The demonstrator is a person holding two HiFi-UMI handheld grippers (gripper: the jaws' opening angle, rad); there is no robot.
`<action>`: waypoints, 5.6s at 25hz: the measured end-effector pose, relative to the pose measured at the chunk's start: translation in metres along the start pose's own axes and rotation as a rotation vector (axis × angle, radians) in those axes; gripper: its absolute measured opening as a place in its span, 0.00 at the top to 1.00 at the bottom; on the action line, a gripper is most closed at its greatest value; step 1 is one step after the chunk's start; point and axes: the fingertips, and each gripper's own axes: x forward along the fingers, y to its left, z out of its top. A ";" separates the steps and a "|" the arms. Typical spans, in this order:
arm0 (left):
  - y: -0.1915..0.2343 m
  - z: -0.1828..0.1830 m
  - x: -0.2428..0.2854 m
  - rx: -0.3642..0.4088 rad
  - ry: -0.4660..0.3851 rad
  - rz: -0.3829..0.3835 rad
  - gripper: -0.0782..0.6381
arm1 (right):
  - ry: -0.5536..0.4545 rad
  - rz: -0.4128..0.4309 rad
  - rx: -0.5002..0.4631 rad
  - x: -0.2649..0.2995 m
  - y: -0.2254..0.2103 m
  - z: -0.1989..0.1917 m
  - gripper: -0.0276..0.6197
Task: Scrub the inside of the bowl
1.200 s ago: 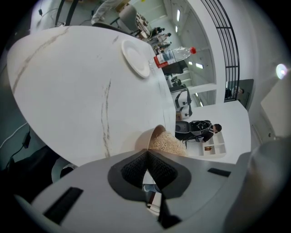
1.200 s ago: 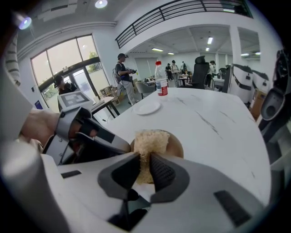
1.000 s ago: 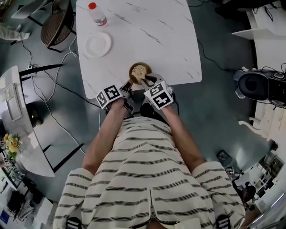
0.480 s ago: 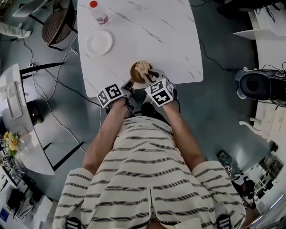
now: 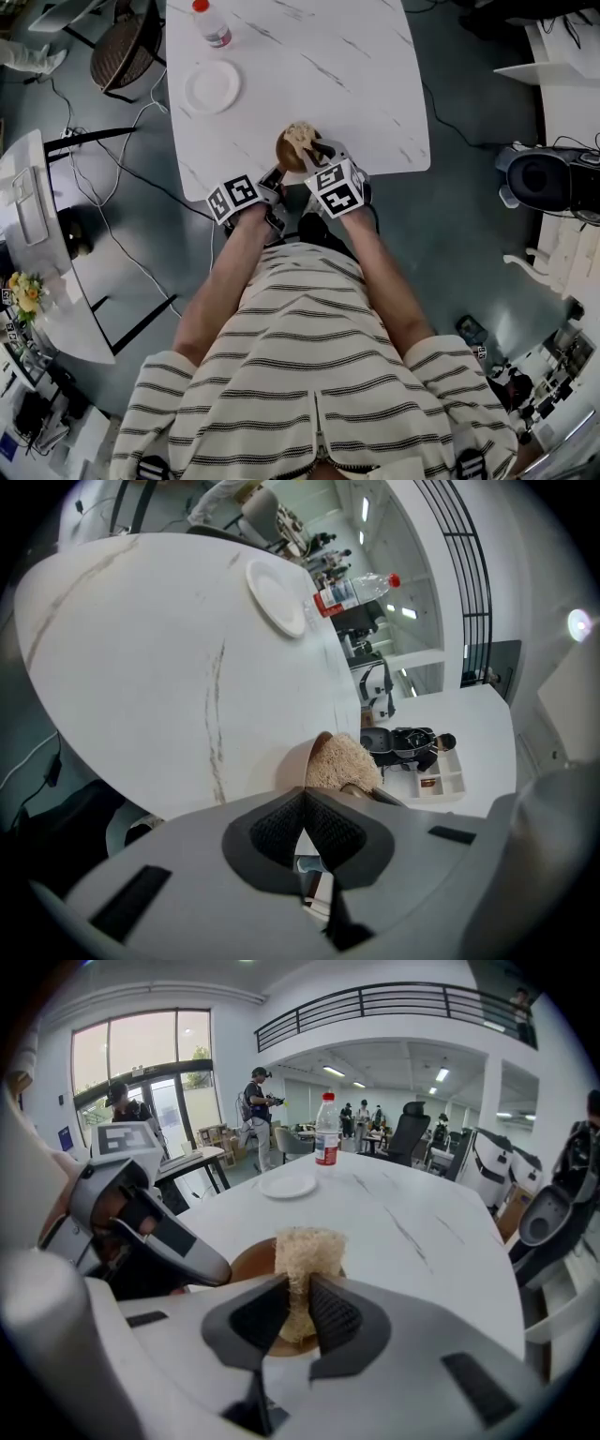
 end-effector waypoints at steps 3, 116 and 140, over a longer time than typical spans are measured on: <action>0.002 0.001 0.000 0.002 -0.001 0.002 0.88 | 0.002 0.002 -0.005 0.003 0.002 0.002 0.85; -0.079 0.016 -0.042 0.402 -0.052 -0.064 0.79 | -0.312 0.102 0.401 -0.091 -0.021 0.043 0.85; -0.260 0.035 -0.115 1.047 -0.394 -0.160 0.88 | -0.636 -0.073 0.272 -0.221 -0.049 0.146 0.85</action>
